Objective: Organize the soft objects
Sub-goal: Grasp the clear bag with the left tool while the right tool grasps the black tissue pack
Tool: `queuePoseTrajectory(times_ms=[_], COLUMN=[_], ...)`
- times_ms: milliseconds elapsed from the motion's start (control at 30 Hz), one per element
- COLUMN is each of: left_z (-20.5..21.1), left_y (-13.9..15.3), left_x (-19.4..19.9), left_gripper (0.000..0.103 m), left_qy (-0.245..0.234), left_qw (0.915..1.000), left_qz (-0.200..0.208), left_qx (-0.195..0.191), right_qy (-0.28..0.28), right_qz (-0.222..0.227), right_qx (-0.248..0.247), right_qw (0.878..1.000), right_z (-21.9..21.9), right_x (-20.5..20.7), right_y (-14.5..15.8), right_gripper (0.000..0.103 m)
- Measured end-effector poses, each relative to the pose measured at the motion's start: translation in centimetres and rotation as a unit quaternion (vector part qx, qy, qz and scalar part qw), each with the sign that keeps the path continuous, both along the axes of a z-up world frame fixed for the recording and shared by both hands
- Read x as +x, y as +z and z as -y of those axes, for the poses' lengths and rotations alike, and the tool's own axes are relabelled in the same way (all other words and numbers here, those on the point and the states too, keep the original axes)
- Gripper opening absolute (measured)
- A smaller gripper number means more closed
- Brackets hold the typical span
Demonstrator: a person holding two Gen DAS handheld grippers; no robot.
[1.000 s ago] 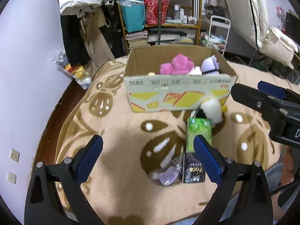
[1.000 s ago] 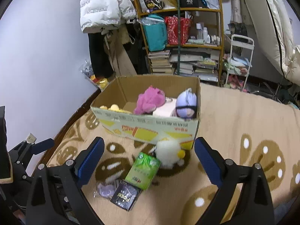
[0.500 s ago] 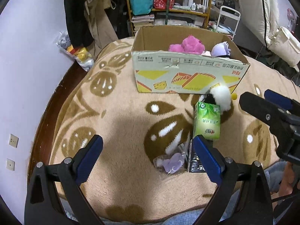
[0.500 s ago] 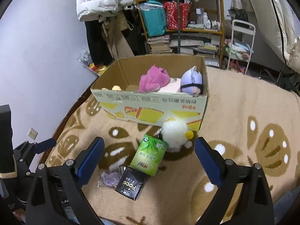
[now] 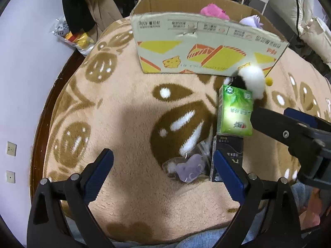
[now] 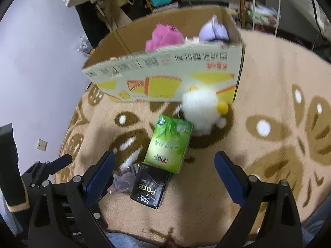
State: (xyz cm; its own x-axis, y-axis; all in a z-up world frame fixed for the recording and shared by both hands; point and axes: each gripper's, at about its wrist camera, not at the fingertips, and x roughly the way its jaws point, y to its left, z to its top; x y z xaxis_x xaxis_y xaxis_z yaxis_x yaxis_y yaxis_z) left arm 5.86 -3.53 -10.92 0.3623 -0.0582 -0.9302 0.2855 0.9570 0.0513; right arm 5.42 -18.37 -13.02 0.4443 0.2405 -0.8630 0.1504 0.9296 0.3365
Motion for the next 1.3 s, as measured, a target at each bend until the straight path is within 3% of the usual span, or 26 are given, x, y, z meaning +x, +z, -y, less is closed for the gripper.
queuePoseTrajectory(times_ms=[300, 867, 1300], left_z=[0.6, 0.6, 0.3], left_y=[-2.4, -4.8, -5.3], left_x=[0.5, 1.1, 1.4], left_gripper=[0.096, 0.096, 0.096], left_qy=[-0.005, -0.002, 0.007], left_qw=[0.9995, 0.997, 0.9965], left_qz=[-0.031, -0.077, -0.083], left_qx=[0.006, 0.004, -0.005], right_qy=[-0.003, 0.023, 0.033], right_qz=[-0.062, -0.096, -0.102], right_qx=[0.033, 0.007, -0.02], right_qw=[0.998, 0.995, 0.994], right_z=[0.1, -2.5, -3.5], right_x=[0.8, 2.2, 2.8], right_y=[-3.2, -5.3, -6.1], right_gripper=[0.101, 0.101, 0.089])
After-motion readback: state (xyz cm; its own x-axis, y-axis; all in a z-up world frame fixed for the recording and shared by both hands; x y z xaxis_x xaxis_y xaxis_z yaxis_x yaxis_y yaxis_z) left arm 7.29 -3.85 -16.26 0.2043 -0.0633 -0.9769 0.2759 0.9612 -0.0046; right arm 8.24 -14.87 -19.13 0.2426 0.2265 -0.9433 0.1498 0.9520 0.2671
